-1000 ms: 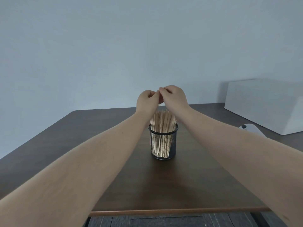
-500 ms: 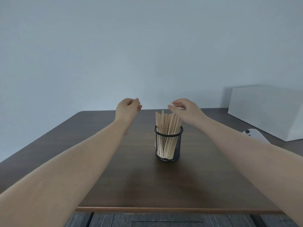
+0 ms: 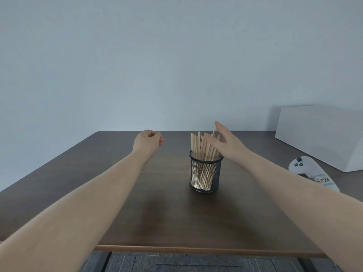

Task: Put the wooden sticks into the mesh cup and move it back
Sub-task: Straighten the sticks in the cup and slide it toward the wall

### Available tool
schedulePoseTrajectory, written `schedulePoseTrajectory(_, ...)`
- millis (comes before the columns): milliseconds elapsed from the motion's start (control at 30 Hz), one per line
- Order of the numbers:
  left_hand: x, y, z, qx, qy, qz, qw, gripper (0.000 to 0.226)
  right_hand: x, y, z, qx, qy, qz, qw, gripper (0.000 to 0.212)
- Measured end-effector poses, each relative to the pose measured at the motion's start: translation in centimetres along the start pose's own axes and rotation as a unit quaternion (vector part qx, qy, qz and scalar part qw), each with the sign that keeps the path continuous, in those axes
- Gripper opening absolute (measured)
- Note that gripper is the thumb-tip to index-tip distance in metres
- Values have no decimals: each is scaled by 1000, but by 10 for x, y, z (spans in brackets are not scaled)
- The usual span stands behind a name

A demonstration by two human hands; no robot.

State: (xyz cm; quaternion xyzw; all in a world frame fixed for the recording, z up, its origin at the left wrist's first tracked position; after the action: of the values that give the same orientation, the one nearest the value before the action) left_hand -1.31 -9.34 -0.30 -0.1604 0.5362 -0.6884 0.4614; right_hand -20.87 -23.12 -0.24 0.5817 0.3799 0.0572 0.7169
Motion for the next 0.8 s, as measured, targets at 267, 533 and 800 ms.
schedulePoseTrajectory(267,2,13,-2,-12,14,8,1000,19,26,33,11,-88,-70,-219,969,46)
schedulePoseTrajectory(533,-2,17,-1,-15,18,11,1000,13,29,24,19,-82,-100,-222,966,31)
schedulePoseTrajectory(800,1,18,-1,-11,39,22,999,10,26,22,22,-75,-113,-247,959,37)
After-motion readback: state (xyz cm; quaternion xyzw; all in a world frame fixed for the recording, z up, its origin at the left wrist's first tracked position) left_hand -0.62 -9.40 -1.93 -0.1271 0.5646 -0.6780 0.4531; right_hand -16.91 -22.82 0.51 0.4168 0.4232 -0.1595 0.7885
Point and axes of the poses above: each hand's wrist, its own z-axis towards the middle knuckle, its own x-axis out of the palm, y = z × x, the point moved 4 cm from there along z, towards the middle knuckle, and after that the axes turned 12 degrees about x, right-handed, at the moved point
